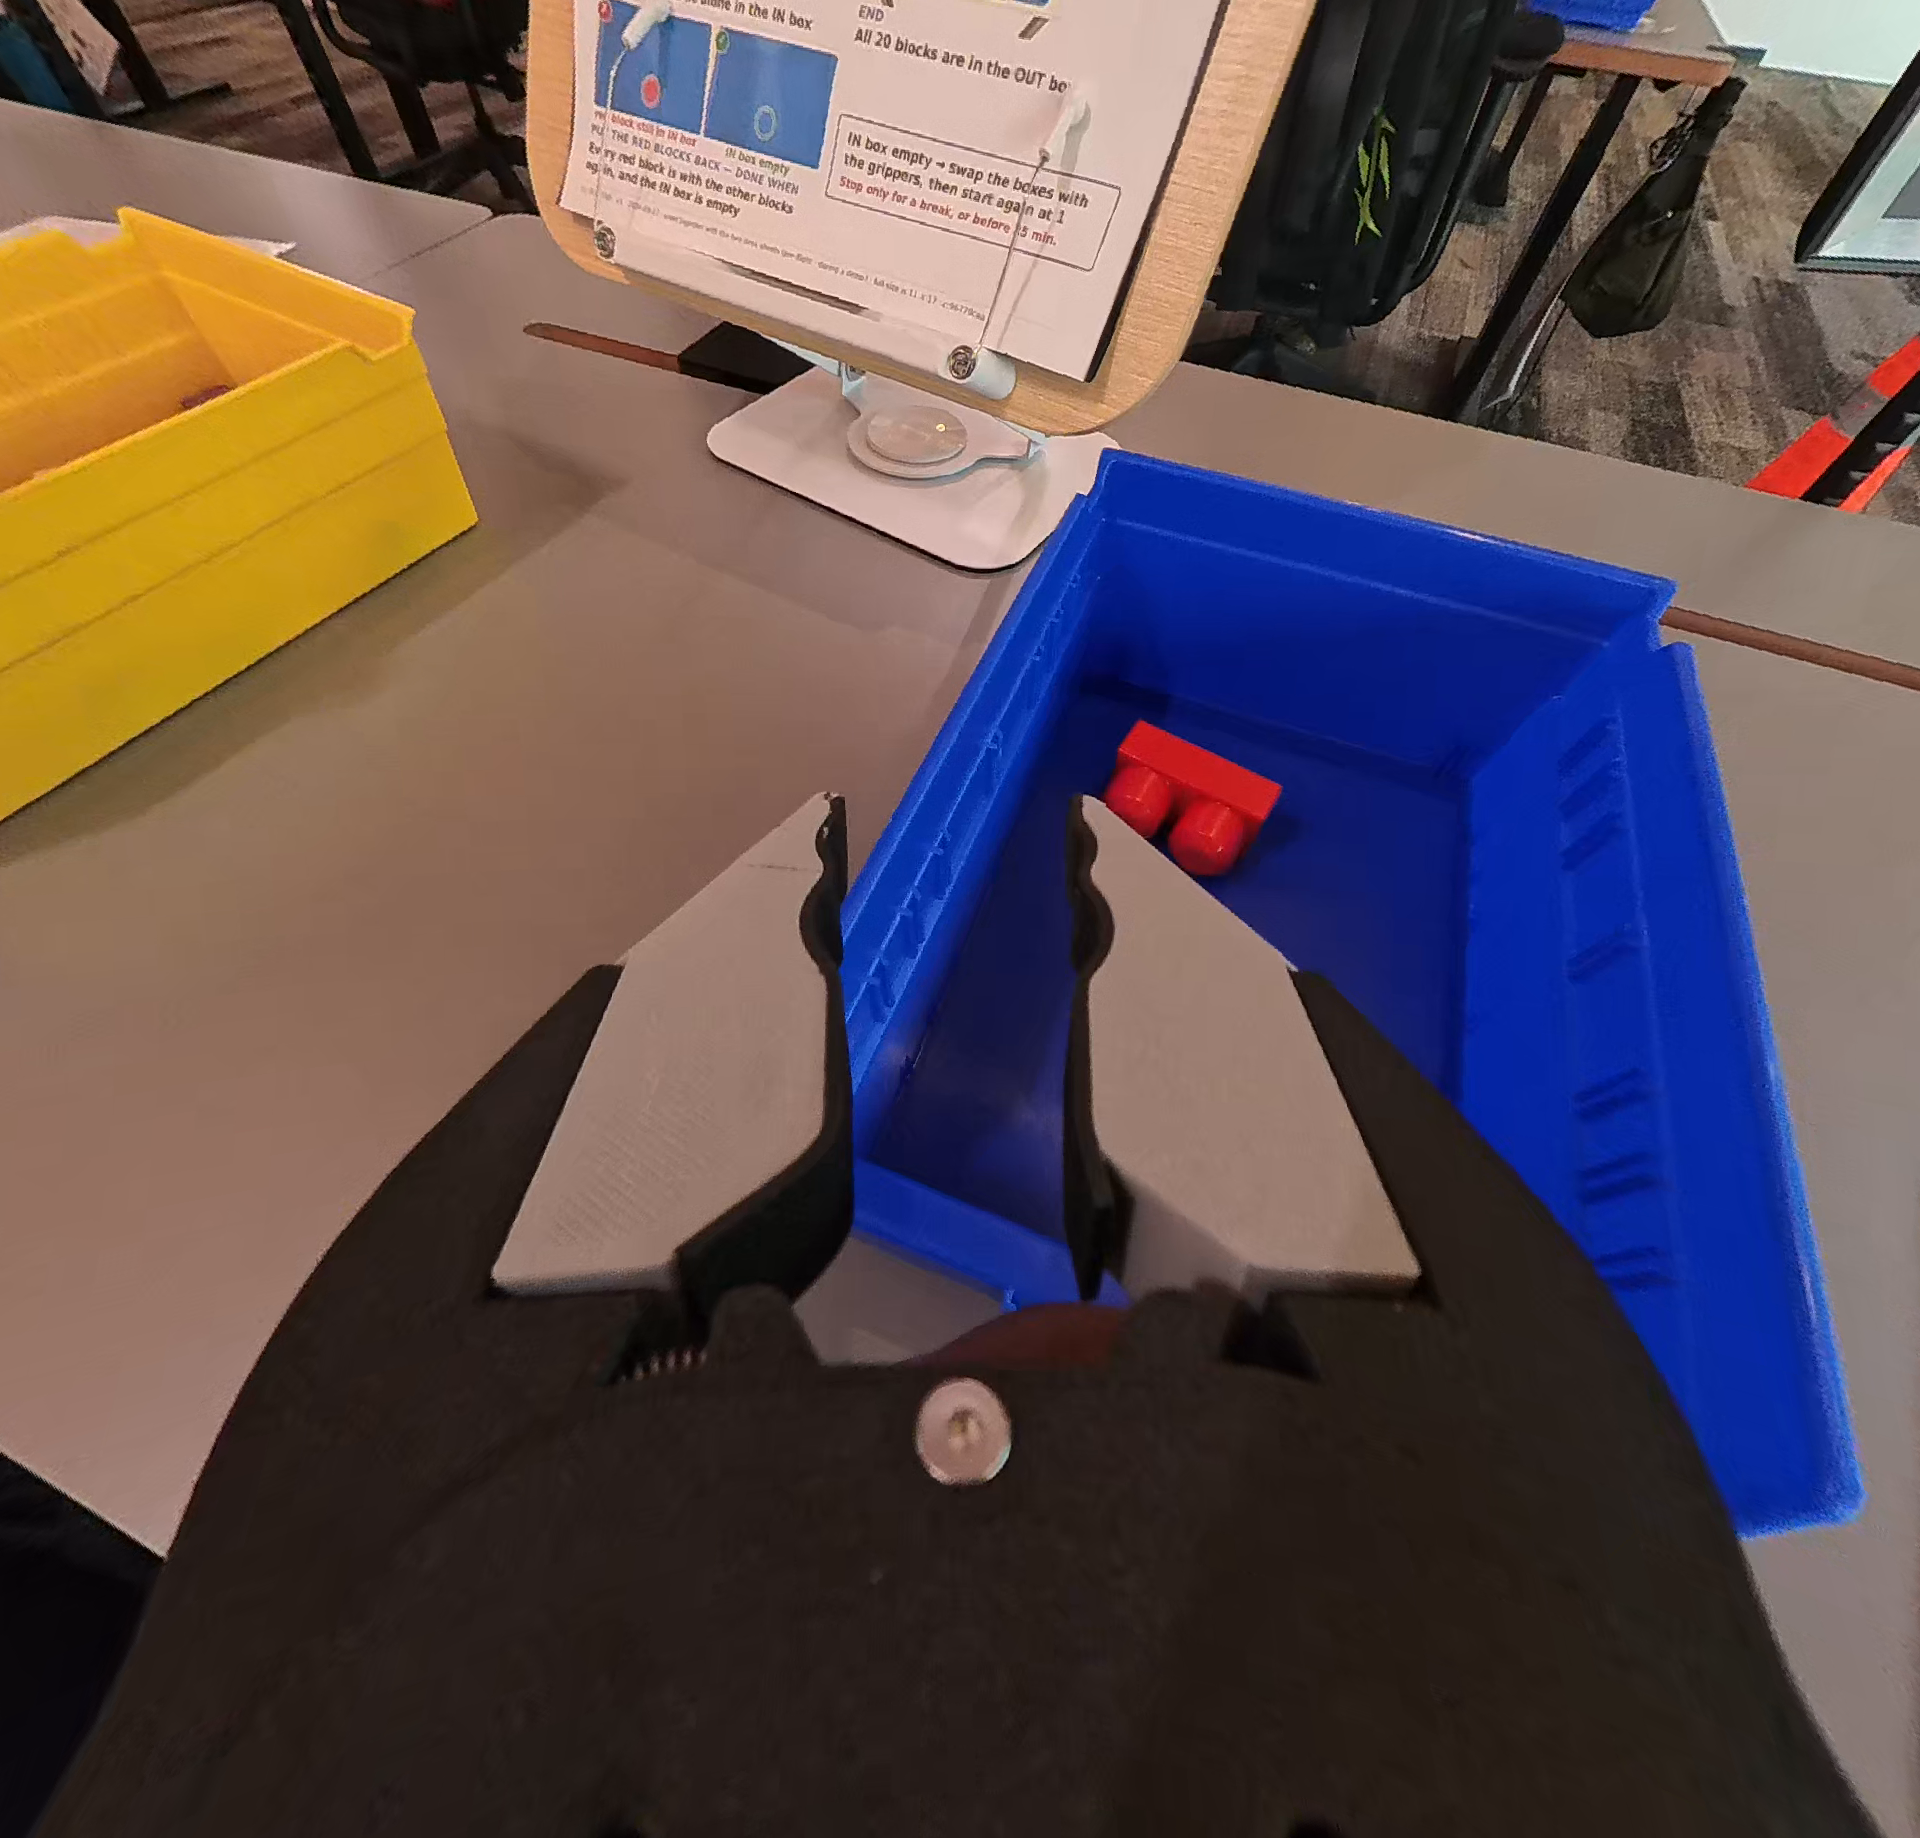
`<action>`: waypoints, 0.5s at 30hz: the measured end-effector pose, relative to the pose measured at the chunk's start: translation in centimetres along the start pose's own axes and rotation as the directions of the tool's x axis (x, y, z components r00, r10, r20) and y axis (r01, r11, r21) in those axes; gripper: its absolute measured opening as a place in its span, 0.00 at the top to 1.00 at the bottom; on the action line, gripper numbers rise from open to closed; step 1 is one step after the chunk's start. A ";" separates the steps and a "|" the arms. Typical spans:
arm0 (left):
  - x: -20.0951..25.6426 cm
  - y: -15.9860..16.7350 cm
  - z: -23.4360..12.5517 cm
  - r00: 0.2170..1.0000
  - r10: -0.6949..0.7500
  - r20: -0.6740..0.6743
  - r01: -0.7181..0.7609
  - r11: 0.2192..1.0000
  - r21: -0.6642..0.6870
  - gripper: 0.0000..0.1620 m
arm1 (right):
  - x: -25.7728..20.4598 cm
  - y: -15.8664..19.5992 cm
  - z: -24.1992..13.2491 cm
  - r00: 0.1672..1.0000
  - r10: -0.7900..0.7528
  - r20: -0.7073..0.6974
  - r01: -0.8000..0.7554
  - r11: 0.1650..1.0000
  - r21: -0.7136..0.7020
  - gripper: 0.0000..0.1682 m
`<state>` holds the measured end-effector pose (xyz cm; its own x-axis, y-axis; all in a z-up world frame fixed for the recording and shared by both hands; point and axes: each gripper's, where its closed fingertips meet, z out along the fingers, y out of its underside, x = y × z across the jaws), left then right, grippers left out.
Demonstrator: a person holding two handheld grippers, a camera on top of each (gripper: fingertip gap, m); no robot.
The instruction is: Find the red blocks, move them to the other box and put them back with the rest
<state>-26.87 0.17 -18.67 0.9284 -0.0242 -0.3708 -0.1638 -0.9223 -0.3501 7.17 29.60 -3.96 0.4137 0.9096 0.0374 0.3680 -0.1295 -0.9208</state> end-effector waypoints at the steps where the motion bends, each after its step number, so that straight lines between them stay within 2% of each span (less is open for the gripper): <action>1: -1.1 0.4 -0.1 0.999 0.007 0.054 -0.006 1.000 -0.028 0.82 | -0.1 0.0 0.0 1.000 -0.004 0.001 0.004 1.000 -0.001 0.76; 2: -1.9 0.9 -0.3 0.996 0.006 0.091 -0.002 0.999 -0.052 0.76 | -0.2 0.0 0.0 1.000 -0.010 0.000 0.010 1.000 -0.002 0.76; 3: -2.2 1.0 -0.6 0.996 -0.002 0.092 0.007 0.999 -0.048 0.76 | -0.3 0.0 0.0 1.000 -0.015 -0.001 0.015 1.000 -0.003 0.76; 6: -1.9 -0.2 -1.7 0.999 -0.033 0.024 0.031 0.996 0.079 0.75 | -0.7 -0.1 0.1 1.000 -0.024 0.004 0.024 1.000 -0.003 0.76; 9: -1.0 -0.9 -2.9 0.992 0.114 -0.060 -0.100 0.975 0.199 0.75 | -1.0 -0.1 0.1 0.999 -0.031 0.009 0.031 1.000 -0.004 0.76; 12: -0.2 1.3 -3.0 0.945 0.280 -0.167 -0.257 0.955 0.147 0.73 | -1.2 -0.1 0.2 0.999 -0.033 0.015 0.033 0.999 -0.004 0.76; 13: -0.2 1.9 -3.0 0.928 0.324 -0.183 -0.303 0.944 0.133 0.76 | -1.2 -0.1 0.2 0.999 -0.036 0.015 0.036 0.999 -0.005 0.76; 15: -0.1 2.6 -3.2 0.897 0.393 -0.204 -0.378 0.919 0.108 0.72 | -1.3 -0.1 0.2 0.999 -0.040 0.012 0.040 0.999 -0.007 0.76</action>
<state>-26.37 -3.42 -16.80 0.8362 -0.4629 -0.2942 -0.5378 -0.7971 -0.2745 6.45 28.54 -4.02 0.3885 0.9188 0.0697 0.3900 -0.0954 -0.9159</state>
